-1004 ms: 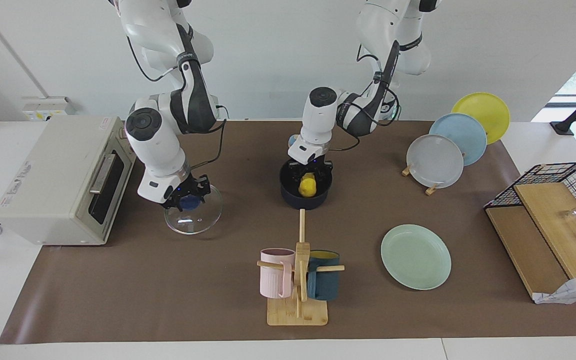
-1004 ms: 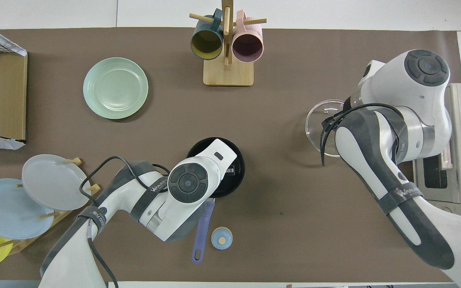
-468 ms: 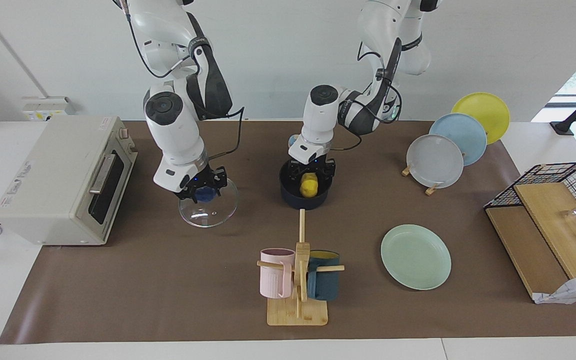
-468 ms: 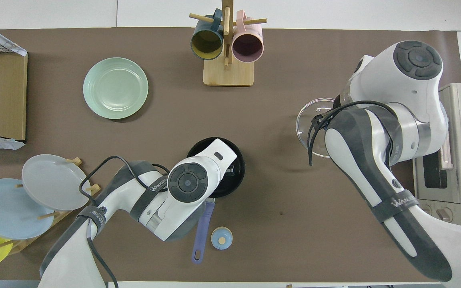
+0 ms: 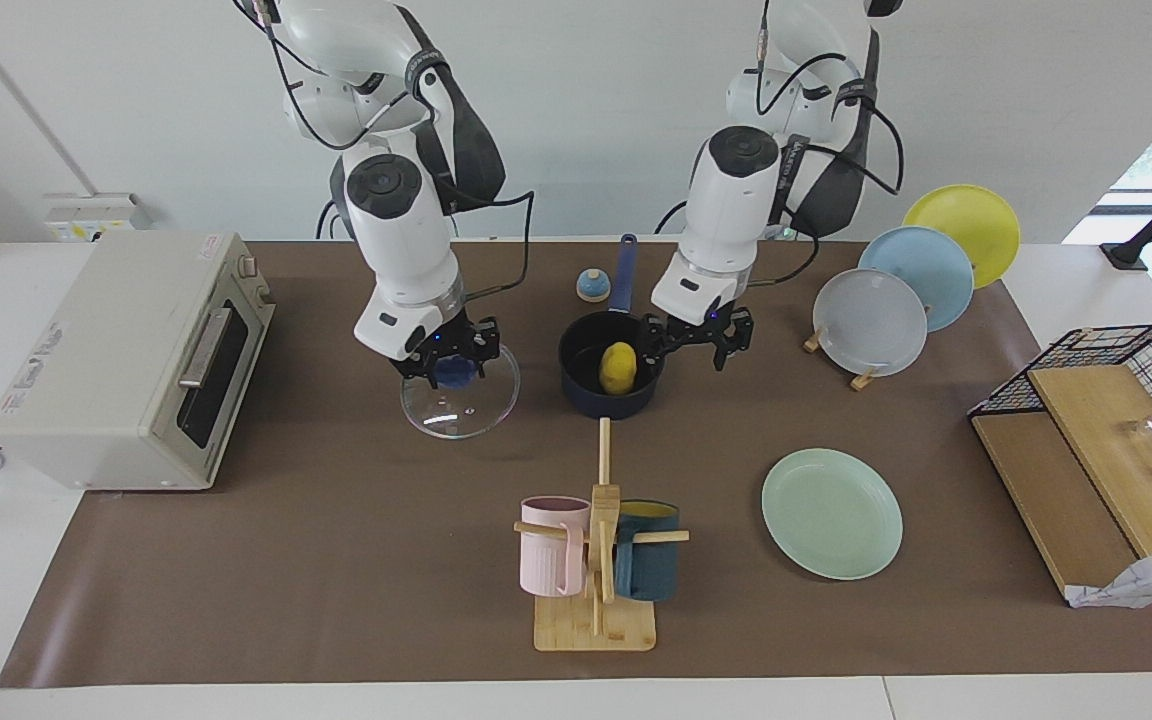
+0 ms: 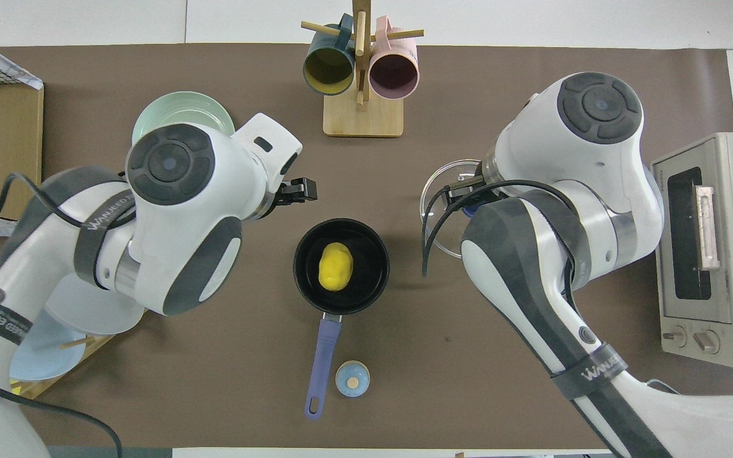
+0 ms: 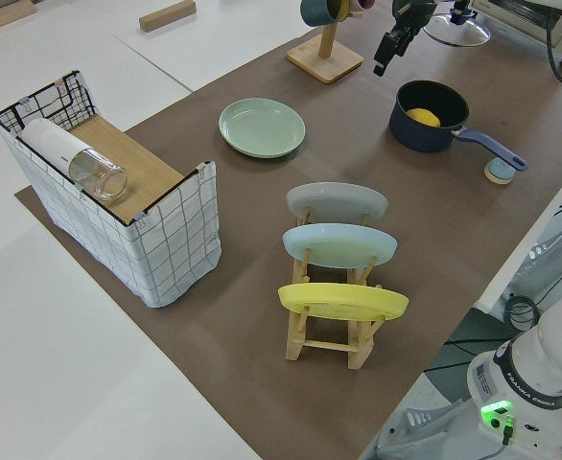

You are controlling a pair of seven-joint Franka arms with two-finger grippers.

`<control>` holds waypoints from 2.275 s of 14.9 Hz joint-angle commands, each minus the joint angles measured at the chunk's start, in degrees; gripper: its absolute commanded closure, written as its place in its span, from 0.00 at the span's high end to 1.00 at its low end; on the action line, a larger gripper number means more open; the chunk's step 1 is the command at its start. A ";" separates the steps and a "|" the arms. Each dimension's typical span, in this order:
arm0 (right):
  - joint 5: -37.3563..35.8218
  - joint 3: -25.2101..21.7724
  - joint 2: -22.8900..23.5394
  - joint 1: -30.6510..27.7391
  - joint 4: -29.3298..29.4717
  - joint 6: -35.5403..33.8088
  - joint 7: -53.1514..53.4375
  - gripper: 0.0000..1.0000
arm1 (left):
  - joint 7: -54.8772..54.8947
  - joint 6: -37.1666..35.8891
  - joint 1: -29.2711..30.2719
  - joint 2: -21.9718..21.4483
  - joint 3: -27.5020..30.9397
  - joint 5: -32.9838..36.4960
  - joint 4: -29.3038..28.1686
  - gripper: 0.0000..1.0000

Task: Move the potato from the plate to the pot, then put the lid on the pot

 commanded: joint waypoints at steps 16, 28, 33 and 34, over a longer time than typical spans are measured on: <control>-1.20 0.52 6.01 16.96 5.61 6.10 21.55 0.00 | 36.84 -27.68 25.17 -9.92 -0.03 -1.93 9.18 1.00; -5.78 0.61 9.45 19.96 5.88 7.69 25.77 0.00 | 34.12 -37.85 19.20 -10.03 1.29 -1.14 14.08 1.00; -6.75 0.61 9.45 20.05 5.17 7.95 25.77 0.00 | 29.98 -33.84 19.89 -10.28 1.47 0.71 13.05 1.00; -6.75 0.61 9.45 20.05 5.08 7.77 25.77 0.00 | 30.07 -33.14 20.07 -10.63 1.38 0.71 12.43 1.00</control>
